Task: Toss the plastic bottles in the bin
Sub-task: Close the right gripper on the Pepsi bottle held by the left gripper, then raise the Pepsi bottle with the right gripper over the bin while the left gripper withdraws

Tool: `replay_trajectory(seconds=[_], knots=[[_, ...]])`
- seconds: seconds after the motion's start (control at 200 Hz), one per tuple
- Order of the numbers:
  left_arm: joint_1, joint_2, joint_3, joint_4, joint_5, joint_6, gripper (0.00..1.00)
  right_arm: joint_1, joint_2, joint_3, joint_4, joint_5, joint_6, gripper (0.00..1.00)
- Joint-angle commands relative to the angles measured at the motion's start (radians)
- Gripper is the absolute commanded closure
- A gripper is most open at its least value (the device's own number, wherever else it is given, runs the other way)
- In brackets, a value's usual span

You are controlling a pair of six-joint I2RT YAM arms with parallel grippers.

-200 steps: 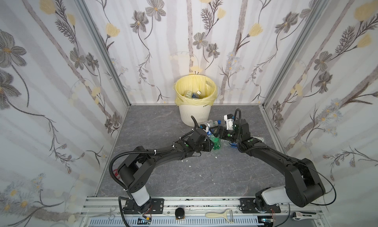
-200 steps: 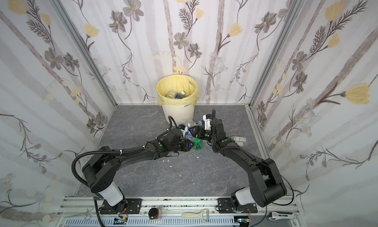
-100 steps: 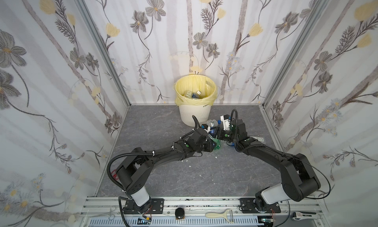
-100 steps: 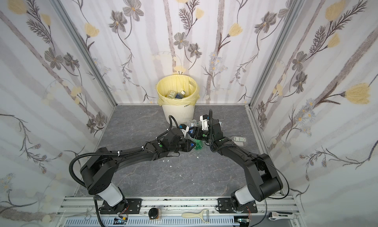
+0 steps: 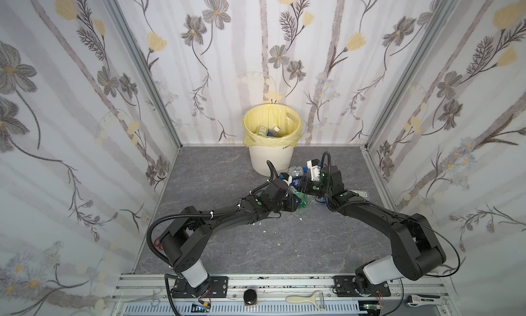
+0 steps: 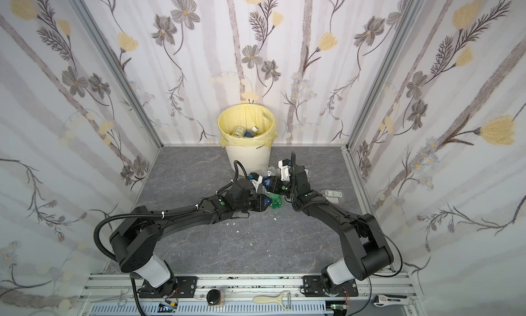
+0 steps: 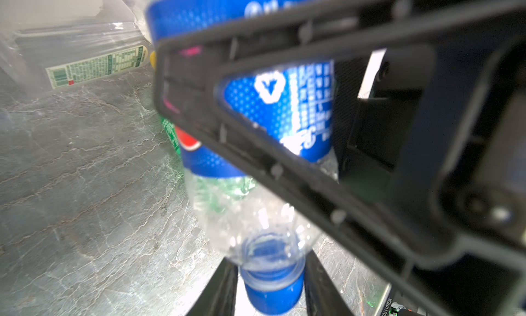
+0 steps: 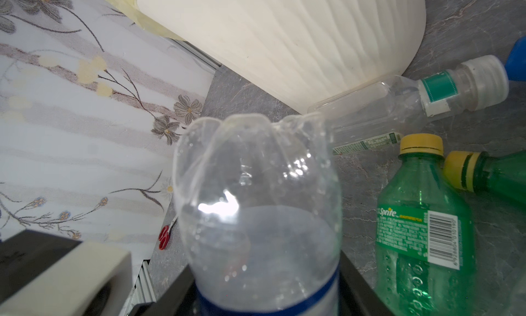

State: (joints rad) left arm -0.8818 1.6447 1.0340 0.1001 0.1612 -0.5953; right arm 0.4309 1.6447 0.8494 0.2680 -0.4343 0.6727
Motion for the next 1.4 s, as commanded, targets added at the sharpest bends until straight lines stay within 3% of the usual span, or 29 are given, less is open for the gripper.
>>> replay_trajectory(seconds=[0.0,0.405,0.829,1.194,1.304,1.394], knots=[[0.001,-0.032,-0.008,0.032,-0.031,0.027,0.51,-0.008,-0.009,0.035,0.013,0.024,-0.007,0.43],[0.007,-0.167,0.043,-0.069,-0.146,0.169,0.00,-0.045,-0.014,0.289,-0.133,0.107,-0.096,0.43],[0.007,-0.258,0.211,-0.087,-0.351,0.341,0.00,-0.106,-0.019,0.663,-0.150,0.261,-0.169,0.42],[0.030,-0.307,0.285,-0.082,-0.446,0.374,0.00,-0.149,-0.180,0.725,0.219,0.543,-0.227,0.38],[0.055,-0.332,0.267,-0.078,-0.449,0.356,0.00,-0.149,-0.117,0.805,0.207,0.575,-0.206,0.38],[0.075,-0.348,0.224,-0.074,-0.435,0.336,0.00,-0.134,0.014,0.890,0.144,0.535,-0.143,0.38]])
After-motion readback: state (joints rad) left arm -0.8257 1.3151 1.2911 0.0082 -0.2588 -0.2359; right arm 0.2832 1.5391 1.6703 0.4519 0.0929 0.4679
